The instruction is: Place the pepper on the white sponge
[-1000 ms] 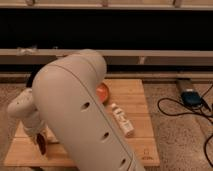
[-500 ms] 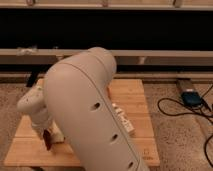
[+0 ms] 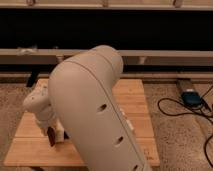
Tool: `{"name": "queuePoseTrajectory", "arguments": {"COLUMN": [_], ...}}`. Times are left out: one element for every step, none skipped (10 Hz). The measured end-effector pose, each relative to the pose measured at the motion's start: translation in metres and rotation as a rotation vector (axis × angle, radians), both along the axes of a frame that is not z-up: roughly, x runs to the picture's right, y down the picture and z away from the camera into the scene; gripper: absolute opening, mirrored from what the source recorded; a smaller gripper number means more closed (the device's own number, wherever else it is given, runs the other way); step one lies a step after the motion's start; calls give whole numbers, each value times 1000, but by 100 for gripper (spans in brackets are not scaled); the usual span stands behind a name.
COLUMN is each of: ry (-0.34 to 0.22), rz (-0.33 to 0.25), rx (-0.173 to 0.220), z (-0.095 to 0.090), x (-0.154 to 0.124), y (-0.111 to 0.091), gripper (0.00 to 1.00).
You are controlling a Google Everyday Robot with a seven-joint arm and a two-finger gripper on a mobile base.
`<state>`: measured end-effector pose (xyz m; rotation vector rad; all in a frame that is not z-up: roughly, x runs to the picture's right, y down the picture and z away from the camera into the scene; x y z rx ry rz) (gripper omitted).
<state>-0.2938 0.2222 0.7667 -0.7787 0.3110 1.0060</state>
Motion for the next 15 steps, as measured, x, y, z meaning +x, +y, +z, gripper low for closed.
{"name": "queuePoseTrajectory", "arguments": {"ry": [3, 7, 13, 19, 25, 29, 35, 40, 44, 48, 52, 55, 55, 58, 58], "rz": [5, 11, 19, 25, 30, 33, 36, 38, 41, 42, 45, 47, 48, 49, 51], "rx": [5, 12, 19, 25, 30, 33, 36, 37, 38, 39, 40, 42, 44, 45, 47], "z": [1, 2, 3, 5, 6, 8, 10, 12, 14, 15, 16, 18, 19, 19, 20], "x": [2, 6, 10, 14, 18, 20, 22, 23, 23, 24, 24, 26, 27, 28, 28], "y": [-2, -4, -7, -10, -12, -13, -14, -14, -13, -13, -13, -13, -14, -14, -14], "gripper": [0, 0, 0, 0, 0, 0, 2, 9, 19, 29, 39, 49, 60, 69, 77]}}
